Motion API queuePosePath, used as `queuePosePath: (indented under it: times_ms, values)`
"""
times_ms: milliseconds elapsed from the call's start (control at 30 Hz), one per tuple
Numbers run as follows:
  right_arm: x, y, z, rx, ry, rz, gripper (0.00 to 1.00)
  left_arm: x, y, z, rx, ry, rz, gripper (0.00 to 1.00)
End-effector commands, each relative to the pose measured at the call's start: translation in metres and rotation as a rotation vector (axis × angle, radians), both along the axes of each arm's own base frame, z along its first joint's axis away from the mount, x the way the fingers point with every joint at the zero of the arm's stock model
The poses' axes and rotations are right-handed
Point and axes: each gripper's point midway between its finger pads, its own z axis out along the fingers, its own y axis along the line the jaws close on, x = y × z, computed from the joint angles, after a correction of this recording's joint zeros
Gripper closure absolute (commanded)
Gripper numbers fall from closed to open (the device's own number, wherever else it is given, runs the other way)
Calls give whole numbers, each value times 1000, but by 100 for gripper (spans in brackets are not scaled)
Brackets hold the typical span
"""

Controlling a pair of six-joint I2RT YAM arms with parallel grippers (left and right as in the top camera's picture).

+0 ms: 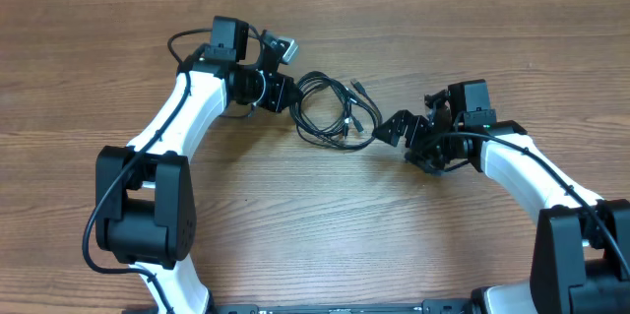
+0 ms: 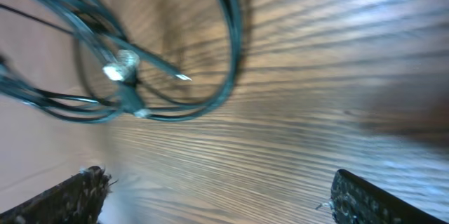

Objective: Untangle cables

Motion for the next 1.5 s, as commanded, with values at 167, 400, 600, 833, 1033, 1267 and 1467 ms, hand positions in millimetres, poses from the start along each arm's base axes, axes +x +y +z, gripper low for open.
queuePosePath:
  times_ms: [167,400,600,833,1033,1267,1467]
  values:
    - [1,34,8,100,-19,58,0,4,5,11,-76,93,154,96]
    - [8,59,5,24,-57,16,0,18,20,2,-22,126,324,96]
    - [12,92,12,-13,-188,80,0,27,34,0,-8,128,400,96]
    - [39,93,20,-113,-349,-1,0,35,81,-16,112,168,626,96]
    - [64,91,18,-152,-443,-68,0,34,80,-17,113,178,631,96]
    - [74,112,-10,-125,-474,-43,0,35,85,-19,140,168,650,96]
    - [75,117,-25,-143,-475,-40,0,34,84,-19,132,182,664,96]
